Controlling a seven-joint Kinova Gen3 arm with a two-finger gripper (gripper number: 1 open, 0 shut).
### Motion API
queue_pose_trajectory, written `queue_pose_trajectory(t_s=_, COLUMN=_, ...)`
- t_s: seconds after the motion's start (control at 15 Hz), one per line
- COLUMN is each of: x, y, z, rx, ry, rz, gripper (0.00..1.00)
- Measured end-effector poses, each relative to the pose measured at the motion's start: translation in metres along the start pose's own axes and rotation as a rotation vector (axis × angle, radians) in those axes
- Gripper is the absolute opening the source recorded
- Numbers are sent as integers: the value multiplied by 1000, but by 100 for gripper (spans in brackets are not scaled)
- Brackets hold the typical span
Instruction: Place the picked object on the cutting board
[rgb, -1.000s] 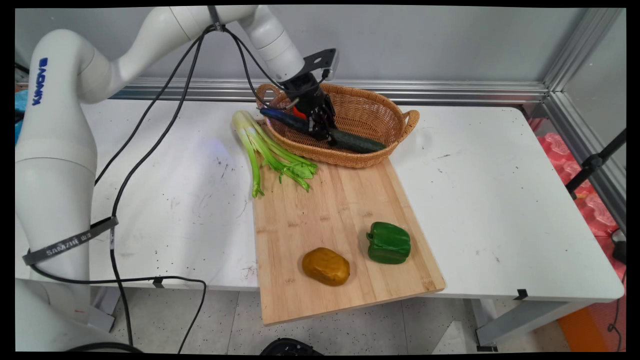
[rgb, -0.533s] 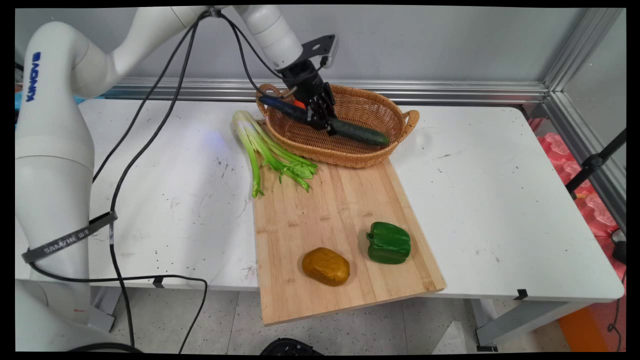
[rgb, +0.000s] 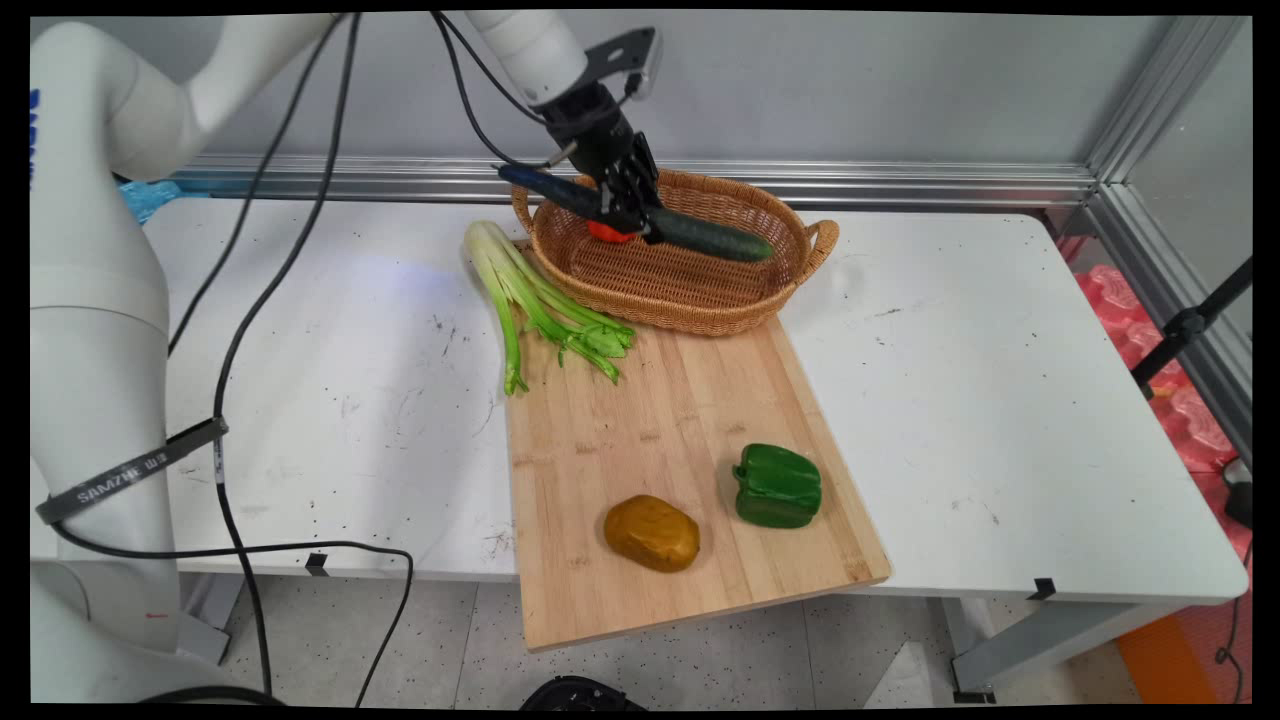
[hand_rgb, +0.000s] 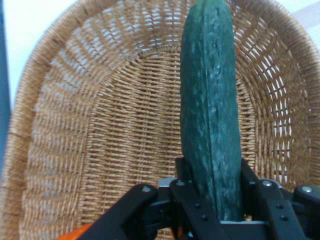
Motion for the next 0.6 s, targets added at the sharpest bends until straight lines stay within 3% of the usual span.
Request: queue_pose_trajectory(t_s=0.6, x=8, y=21, z=-53, rx=87, ry=29, rz=-86, gripper=0)
